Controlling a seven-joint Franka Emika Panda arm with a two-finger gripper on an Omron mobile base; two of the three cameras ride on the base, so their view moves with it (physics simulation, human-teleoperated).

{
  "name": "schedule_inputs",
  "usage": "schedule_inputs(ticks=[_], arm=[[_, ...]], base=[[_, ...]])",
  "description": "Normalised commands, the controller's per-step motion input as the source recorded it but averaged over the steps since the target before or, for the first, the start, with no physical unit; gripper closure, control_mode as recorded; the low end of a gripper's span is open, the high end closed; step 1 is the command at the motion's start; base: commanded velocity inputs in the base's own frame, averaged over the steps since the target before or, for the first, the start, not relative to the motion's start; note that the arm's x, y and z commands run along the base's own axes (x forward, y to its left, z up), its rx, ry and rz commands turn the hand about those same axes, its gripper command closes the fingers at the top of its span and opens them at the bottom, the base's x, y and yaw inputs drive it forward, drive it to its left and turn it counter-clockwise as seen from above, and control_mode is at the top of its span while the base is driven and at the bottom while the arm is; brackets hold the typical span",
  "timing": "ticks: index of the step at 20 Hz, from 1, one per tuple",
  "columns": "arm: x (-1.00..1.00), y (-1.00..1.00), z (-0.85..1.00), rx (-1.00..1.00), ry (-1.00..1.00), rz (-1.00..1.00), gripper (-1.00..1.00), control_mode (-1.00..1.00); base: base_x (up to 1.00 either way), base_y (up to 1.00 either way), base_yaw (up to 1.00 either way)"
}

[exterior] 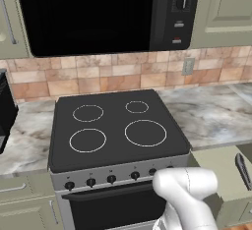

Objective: Take the tongs from the drawer on the right and place them on the dining counter next to the tray containing the kebab skewer.

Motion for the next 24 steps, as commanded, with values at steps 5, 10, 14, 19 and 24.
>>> schedule_inputs(ticks=[5,10,14,19,24], arm=[[0.00,0.66,0.35,-0.15,0.02,0.00,-1.00,-1.00],[0.00,0.61,0.42,-0.15,0.06,0.00,-1.00,-1.00],[0.00,0.54,0.50,-0.14,0.09,0.00,-1.00,-1.00],[0.00,0.42,0.51,-0.12,0.11,0.00,-1.00,-1.00],[0.07,0.33,0.58,-0.10,0.14,0.00,-1.00,-1.00]], base=[[0.00,0.00,0.00],[0.00,0.00,0.00],[0.00,0.00,0.00],[0.00,0.00,0.00],[0.00,0.00,0.00]])
